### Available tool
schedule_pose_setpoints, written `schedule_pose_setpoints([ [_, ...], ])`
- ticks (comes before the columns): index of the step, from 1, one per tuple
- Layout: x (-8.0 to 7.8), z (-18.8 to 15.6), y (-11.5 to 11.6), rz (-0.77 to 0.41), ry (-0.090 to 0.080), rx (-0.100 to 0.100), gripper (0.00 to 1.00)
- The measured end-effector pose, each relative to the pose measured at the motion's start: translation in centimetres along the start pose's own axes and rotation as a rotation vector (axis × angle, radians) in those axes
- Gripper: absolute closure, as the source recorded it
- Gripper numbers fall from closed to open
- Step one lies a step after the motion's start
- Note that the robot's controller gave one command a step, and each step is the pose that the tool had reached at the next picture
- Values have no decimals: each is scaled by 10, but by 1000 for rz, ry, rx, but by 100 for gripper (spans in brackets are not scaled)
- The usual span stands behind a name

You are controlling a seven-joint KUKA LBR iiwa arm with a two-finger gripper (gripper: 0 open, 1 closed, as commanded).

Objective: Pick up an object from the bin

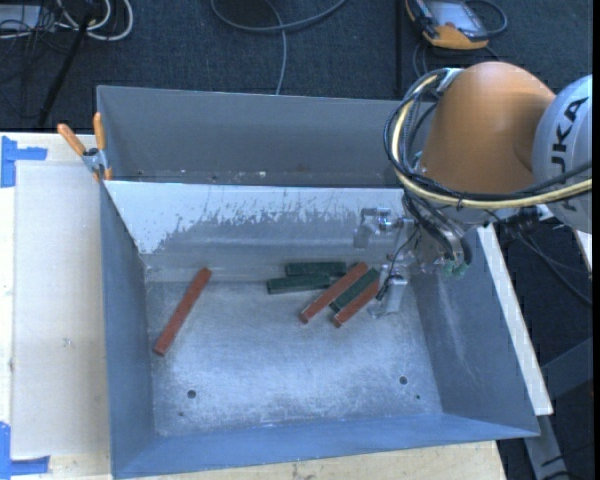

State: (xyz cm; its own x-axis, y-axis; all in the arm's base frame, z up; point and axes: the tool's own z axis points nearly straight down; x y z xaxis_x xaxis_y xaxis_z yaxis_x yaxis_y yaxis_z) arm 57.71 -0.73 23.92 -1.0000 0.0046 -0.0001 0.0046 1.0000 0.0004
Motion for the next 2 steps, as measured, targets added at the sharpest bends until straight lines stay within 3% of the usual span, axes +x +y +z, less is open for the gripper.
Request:
schedule_pose_setpoints([
  [1,-41,140,5,-232,7,-1,0],
  [2,-35,169,2,-454,-2,0,0],
])
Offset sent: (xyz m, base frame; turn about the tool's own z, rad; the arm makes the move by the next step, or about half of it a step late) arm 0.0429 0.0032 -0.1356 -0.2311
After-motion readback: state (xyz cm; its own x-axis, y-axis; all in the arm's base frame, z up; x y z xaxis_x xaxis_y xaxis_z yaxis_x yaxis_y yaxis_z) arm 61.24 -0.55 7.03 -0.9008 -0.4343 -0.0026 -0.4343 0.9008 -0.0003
